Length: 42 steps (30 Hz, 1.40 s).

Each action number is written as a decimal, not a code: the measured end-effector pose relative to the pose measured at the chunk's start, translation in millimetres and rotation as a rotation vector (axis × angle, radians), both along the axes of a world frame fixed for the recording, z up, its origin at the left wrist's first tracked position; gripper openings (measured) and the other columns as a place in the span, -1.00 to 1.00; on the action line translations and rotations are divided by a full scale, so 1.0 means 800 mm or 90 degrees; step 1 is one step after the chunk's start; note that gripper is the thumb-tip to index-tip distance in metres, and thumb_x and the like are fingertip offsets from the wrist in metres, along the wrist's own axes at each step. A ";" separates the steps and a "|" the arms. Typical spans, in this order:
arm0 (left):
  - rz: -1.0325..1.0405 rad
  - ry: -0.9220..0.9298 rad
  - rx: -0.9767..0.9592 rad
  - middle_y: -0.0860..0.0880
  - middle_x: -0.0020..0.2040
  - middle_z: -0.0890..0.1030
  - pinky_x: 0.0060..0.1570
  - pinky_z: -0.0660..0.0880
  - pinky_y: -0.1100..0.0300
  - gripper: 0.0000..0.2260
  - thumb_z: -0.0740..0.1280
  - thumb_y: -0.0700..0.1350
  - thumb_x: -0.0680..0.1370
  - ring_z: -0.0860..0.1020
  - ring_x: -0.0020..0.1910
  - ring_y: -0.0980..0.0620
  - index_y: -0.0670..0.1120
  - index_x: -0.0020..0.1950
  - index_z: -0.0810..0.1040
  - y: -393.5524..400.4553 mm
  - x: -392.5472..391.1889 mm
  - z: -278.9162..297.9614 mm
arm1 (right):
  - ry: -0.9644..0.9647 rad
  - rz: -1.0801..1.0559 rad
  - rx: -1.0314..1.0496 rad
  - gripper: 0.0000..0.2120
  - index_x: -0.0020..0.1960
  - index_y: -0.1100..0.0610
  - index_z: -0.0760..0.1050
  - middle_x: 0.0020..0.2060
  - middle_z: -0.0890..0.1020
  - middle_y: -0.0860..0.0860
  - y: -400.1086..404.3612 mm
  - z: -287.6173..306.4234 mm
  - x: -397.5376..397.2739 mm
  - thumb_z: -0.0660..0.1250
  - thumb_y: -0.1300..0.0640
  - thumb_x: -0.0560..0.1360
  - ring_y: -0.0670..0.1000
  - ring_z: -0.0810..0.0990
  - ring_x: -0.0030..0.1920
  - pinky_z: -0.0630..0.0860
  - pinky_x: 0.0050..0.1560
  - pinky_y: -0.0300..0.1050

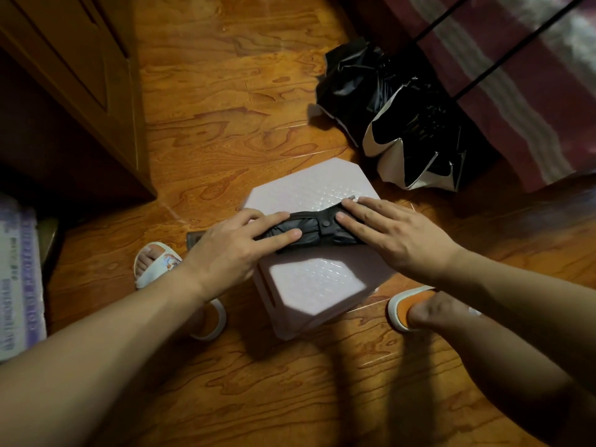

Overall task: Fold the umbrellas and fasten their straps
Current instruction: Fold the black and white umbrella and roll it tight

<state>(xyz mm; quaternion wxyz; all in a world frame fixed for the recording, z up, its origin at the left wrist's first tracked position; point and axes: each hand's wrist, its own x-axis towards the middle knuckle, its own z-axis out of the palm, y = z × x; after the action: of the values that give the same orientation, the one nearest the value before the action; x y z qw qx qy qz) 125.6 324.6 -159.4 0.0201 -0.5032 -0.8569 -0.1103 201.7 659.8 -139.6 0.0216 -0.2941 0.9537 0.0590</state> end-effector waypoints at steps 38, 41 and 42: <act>-0.067 -0.006 -0.009 -0.15 0.47 0.46 0.09 0.58 -0.12 -0.56 0.23 -0.01 0.70 0.54 0.22 -0.18 -0.07 0.58 0.34 0.033 -0.007 -0.009 | -0.025 0.112 -0.076 -0.40 0.66 0.09 0.08 0.63 0.17 0.11 0.023 -0.014 -0.009 0.19 0.14 0.67 0.17 0.22 0.59 0.27 0.52 0.20; -0.088 0.011 0.021 -0.22 0.45 0.48 -0.01 0.59 -0.13 -0.58 0.30 -0.20 0.67 0.57 0.17 -0.22 0.00 0.53 0.43 0.028 -0.008 -0.014 | 0.038 0.151 -0.144 -0.47 0.60 0.07 0.27 0.58 0.28 0.15 0.028 -0.030 -0.007 0.24 0.22 0.65 0.24 0.33 0.53 0.36 0.46 0.23; -0.097 0.018 0.023 -0.23 0.45 0.48 -0.02 0.60 -0.12 -0.57 0.31 -0.21 0.66 0.58 0.17 -0.23 0.01 0.52 0.44 0.028 -0.011 -0.013 | 0.048 0.164 -0.159 -0.51 0.58 0.06 0.32 0.57 0.30 0.15 0.030 -0.032 -0.009 0.24 0.22 0.66 0.25 0.35 0.52 0.38 0.45 0.23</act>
<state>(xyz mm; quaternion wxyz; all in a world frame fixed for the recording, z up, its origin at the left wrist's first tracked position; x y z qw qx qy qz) 117.1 346.7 -170.2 0.0328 -0.5682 -0.8135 -0.1194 194.4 683.7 -164.9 -0.0584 -0.4116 0.9083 -0.0466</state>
